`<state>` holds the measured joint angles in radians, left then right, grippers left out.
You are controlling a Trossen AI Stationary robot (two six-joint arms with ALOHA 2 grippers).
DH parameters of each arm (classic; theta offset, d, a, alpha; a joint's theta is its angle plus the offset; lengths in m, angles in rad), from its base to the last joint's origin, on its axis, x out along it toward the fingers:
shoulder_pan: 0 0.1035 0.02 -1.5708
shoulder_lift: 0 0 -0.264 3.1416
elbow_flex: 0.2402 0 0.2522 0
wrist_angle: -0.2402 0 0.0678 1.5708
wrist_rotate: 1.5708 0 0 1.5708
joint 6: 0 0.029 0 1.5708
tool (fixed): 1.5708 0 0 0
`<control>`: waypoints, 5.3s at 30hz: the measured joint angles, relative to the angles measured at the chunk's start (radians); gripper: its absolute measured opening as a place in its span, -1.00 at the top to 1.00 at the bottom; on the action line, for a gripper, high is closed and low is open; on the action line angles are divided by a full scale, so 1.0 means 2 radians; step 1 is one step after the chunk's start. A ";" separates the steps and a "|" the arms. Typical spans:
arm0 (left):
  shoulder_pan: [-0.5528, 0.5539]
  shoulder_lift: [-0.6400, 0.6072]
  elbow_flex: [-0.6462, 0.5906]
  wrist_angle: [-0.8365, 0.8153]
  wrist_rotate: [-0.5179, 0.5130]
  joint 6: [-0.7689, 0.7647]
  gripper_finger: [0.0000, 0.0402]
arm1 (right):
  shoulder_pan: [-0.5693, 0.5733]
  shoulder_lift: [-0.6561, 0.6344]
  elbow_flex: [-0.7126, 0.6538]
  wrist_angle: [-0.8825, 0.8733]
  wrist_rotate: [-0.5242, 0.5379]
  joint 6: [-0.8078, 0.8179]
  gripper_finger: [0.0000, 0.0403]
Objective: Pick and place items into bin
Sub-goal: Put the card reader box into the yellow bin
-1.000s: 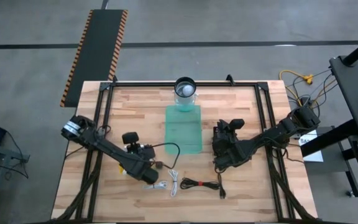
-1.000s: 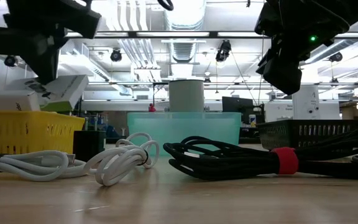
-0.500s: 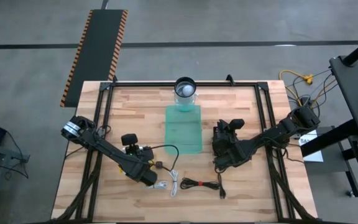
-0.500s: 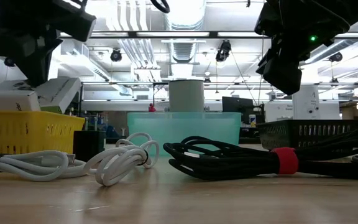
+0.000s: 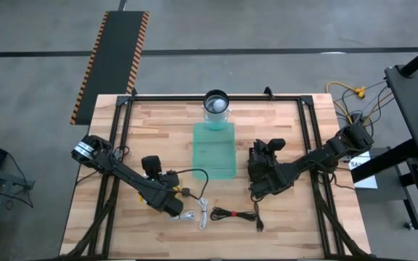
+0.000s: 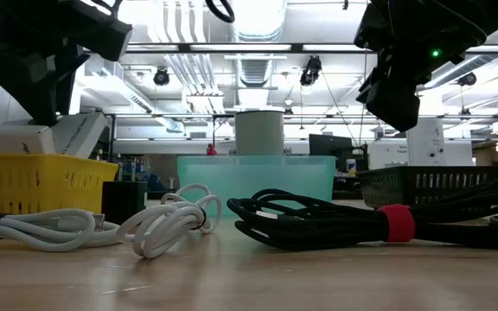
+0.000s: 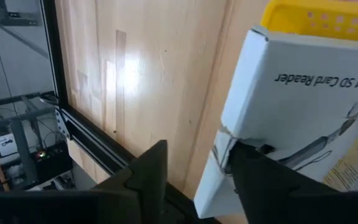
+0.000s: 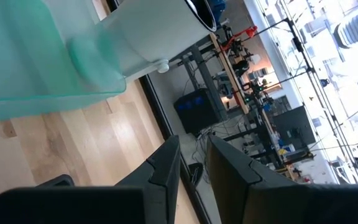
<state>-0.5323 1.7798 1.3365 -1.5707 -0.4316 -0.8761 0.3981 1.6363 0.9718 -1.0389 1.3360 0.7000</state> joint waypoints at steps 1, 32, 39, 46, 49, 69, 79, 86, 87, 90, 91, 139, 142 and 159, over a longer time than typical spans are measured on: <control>0.000 0.000 0.001 0.000 0.000 0.000 0.18 | 0.000 0.000 0.000 0.000 0.000 0.000 0.66; 0.034 -0.055 0.003 0.023 0.038 0.038 -0.46 | -0.002 0.000 0.000 0.000 0.000 0.002 0.66; 0.028 -0.073 0.002 0.069 0.046 0.069 -0.46 | -0.002 0.000 0.000 0.000 0.000 0.001 0.66; 0.028 -0.070 -0.001 0.054 0.041 0.075 -0.46 | -0.002 0.000 0.000 0.000 0.000 0.000 0.66; 0.028 -0.063 -0.001 0.014 0.041 0.061 -0.46 | -0.002 0.000 -0.002 0.000 0.000 0.000 0.66; 0.018 0.042 0.011 0.000 0.051 0.062 -0.46 | -0.022 0.000 -0.006 0.000 0.000 0.002 0.66; 0.017 0.028 0.042 0.000 0.075 0.075 -0.46 | -0.034 0.000 -0.007 0.001 0.000 0.002 0.66; 0.017 0.025 0.047 0.014 0.094 0.076 -0.46 | -0.034 0.000 -0.009 0.001 0.000 0.003 0.66; 0.017 0.025 0.047 0.017 0.108 0.076 -0.46 | -0.034 0.000 -0.009 0.001 0.000 0.003 0.66; 0.017 0.025 0.046 0.029 0.143 0.076 -0.46 | -0.035 0.000 -0.010 0.001 0.000 0.003 0.66; 0.017 0.025 0.046 0.027 0.153 0.079 -0.46 | -0.035 0.000 -0.010 0.001 0.000 0.004 0.66; 0.020 0.001 0.044 0.035 0.150 0.129 0.99 | 0.041 0.000 0.015 0.028 0.074 0.197 0.66; 0.020 -0.006 0.044 0.035 0.144 0.126 1.00 | 0.059 0.000 0.023 0.028 0.078 0.192 0.66; -0.020 -0.009 0.046 0.000 0.118 0.021 1.00 | 0.076 0.000 0.024 0.042 0.104 0.249 0.66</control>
<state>-0.5731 1.7626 1.4284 -1.5711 -0.1963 -0.8337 0.5510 1.6363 1.0195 -0.9551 1.5447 1.1971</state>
